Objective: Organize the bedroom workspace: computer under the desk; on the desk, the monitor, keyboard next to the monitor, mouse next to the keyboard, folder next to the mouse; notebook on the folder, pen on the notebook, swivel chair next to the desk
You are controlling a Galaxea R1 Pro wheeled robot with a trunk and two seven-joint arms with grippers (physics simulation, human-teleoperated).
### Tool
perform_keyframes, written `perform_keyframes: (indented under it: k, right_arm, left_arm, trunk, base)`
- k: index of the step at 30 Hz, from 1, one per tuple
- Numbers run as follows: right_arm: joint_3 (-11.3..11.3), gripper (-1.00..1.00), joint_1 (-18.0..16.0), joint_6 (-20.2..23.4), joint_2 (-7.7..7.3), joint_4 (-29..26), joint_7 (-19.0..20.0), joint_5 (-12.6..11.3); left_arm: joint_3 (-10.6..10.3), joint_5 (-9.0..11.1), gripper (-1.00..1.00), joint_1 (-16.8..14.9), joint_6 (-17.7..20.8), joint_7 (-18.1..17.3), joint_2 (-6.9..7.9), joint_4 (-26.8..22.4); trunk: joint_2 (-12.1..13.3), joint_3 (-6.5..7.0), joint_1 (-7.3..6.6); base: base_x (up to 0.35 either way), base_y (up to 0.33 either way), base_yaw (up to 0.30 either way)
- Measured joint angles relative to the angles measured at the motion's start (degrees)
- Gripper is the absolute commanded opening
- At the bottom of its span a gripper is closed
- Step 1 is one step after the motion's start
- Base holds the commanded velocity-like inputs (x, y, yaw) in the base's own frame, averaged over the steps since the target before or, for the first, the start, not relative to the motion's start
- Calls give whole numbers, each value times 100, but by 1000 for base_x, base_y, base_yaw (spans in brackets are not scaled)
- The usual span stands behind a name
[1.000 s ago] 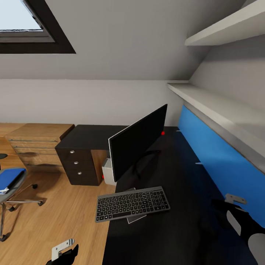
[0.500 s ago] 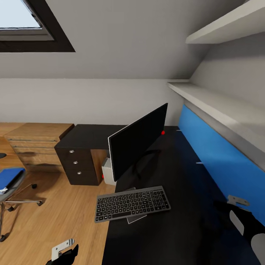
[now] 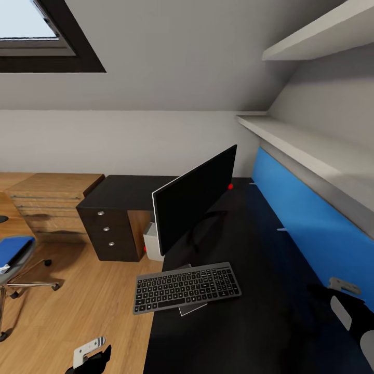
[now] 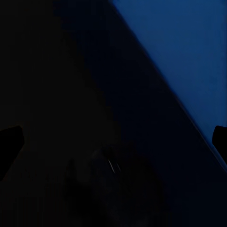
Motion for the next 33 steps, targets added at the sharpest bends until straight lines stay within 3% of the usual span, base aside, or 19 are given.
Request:
perform_keyframes:
  k: [33]
  right_arm:
    - [24, 100, 0, -37, 22, -58, 11, 0]
  left_arm:
    - [-3, -9, 100, 0, 0, -1, 1, 0]
  trunk:
    - [0, 0, 0]
  base:
    - [0, 0, -32]
